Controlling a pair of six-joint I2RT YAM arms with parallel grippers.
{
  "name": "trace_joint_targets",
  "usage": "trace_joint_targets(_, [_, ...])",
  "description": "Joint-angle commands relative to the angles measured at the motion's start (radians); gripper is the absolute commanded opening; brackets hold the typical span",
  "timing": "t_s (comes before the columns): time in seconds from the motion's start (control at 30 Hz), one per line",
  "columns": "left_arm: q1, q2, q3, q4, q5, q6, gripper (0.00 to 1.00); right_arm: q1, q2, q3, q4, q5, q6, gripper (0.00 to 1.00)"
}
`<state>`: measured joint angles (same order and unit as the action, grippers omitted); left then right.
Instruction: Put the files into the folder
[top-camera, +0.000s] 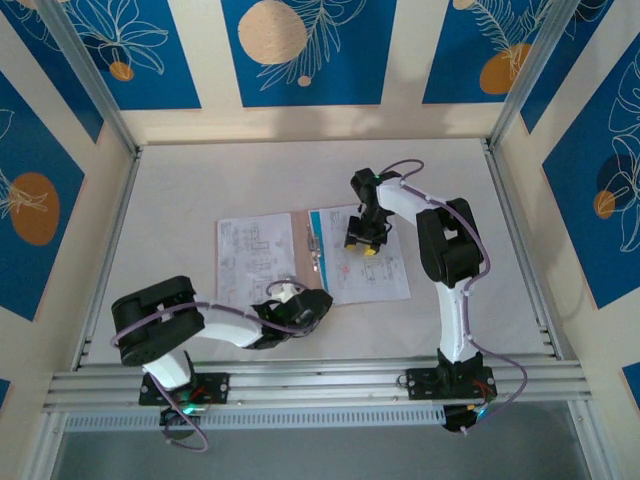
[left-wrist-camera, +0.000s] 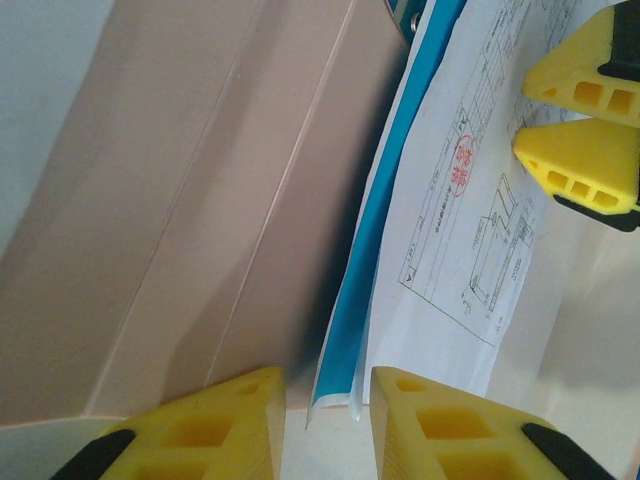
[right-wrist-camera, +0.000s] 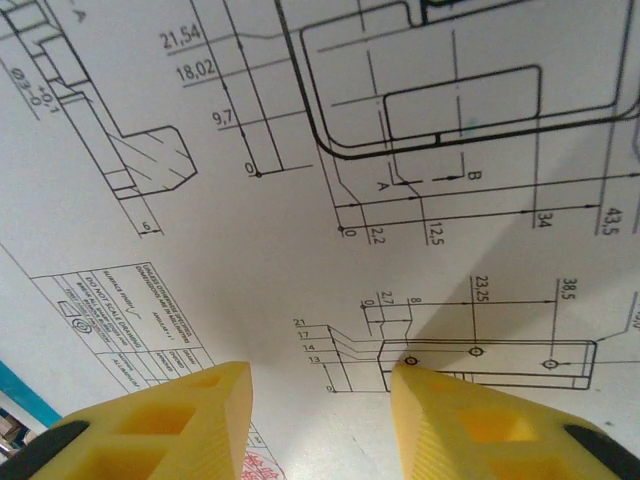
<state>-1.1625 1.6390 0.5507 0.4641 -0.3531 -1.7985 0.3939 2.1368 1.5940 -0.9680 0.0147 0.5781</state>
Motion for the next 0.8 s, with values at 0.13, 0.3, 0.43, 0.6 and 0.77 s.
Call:
trace_joint_targets(0.13, [0.001,0.002,-0.005,-0.005,-0.01,0.003,0.29,0.028,0.018,0.006,-0.025,-0.015,-0.051,0.43])
trace_joint_targets(0.3, [0.004,-0.006,-0.006,-0.013,-0.008,0.01,0.29,0.037,0.028,0.025,-0.032,-0.019,-0.061,0.43])
trace_joint_targets(0.43, [0.008,-0.007,-0.006,-0.013,-0.007,0.011,0.29,0.038,0.036,0.036,-0.034,-0.025,-0.05,0.43])
trace_joint_targets(0.6, [0.01,-0.008,-0.004,-0.013,-0.004,0.017,0.29,0.039,0.053,0.064,-0.044,-0.029,-0.038,0.43])
trace_joint_targets(0.77, [0.011,-0.008,-0.003,-0.013,0.0,0.018,0.28,0.039,0.067,0.088,-0.051,-0.034,-0.04,0.43])
